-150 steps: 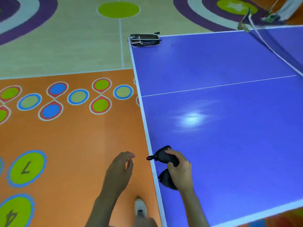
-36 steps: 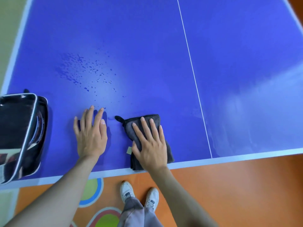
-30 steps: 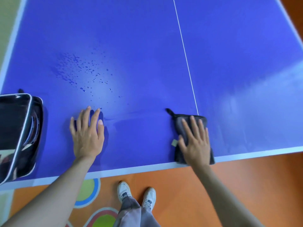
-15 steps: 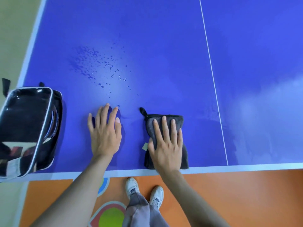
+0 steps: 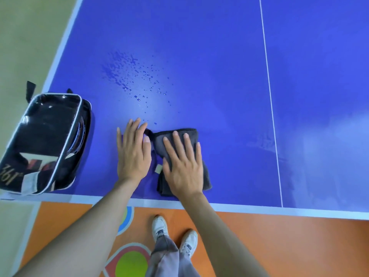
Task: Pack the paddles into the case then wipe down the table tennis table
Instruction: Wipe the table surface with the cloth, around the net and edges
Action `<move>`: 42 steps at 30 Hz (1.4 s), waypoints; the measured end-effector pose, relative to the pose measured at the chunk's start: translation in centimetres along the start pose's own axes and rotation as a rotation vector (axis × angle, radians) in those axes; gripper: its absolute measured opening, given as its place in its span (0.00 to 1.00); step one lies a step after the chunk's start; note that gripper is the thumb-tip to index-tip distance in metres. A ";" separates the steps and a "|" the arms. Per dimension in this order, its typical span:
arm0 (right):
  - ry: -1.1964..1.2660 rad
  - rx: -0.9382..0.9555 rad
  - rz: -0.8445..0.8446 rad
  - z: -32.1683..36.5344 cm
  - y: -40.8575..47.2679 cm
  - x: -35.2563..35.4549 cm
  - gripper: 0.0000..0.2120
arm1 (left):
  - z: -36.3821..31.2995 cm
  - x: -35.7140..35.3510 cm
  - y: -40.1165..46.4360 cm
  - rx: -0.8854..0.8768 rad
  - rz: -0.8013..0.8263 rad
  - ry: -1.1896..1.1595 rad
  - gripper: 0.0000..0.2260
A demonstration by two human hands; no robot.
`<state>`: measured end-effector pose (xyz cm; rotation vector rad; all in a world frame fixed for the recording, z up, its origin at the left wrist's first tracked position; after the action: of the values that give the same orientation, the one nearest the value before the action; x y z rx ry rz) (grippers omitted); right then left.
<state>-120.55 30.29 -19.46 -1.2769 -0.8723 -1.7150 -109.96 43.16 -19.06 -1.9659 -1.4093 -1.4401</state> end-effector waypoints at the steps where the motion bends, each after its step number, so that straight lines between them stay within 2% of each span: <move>1: 0.004 -0.044 -0.020 -2.0 0.4 0.7 0.28 | -0.2 0.0 0.0 -0.001 0.009 0.061 0.21; 7: -0.064 -0.336 -0.069 -17.2 2.4 5.0 0.30 | -0.5 -0.1 0.2 -0.015 0.075 0.213 0.22; 11: -0.089 -0.454 -0.016 -21.9 4.0 6.1 0.30 | -0.6 -0.1 0.3 -0.014 0.096 0.222 0.22; 16: -0.093 -0.487 -0.035 -17.7 5.0 4.7 0.32 | -0.5 -0.2 0.5 -0.018 0.123 0.235 0.23; 21: -0.091 -0.233 -0.076 -5.4 8.1 0.9 0.29 | -0.5 -0.3 0.5 -0.016 0.093 0.225 0.22; 24: -0.072 -0.085 -0.040 1.3 10.2 -1.3 0.28 | -0.4 -0.5 0.5 -0.020 0.079 0.244 0.21; 27: -0.085 0.050 0.042 4.7 11.3 -2.4 0.29 | -0.2 -0.4 0.4 0.017 0.057 0.227 0.22; 31: -0.069 0.101 0.054 4.6 11.6 -2.2 0.29 | -0.3 -0.2 0.6 0.057 0.059 0.188 0.23; 34: -0.036 0.065 0.031 2.6 11.8 -1.5 0.28 | -0.2 0.1 0.4 0.063 0.038 0.154 0.22; 42: -0.083 -0.276 -0.019 -13.2 13.0 2.9 0.29 | 0.8 -0.7 9.4 -0.023 0.060 0.184 0.20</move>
<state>-114.75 12.46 -19.14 -1.5347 -0.7129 -1.8566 -101.60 39.08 -17.44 -1.8203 -1.2496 -1.5715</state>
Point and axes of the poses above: each hand's wrist, its own y-axis towards the middle knuckle, its own x-axis out of the back of the hand, z = x × y, the point moved 1 cm from there along y, towards the middle knuckle, and after that the axes turned 8 degrees about -x, right-handed, at the moved point
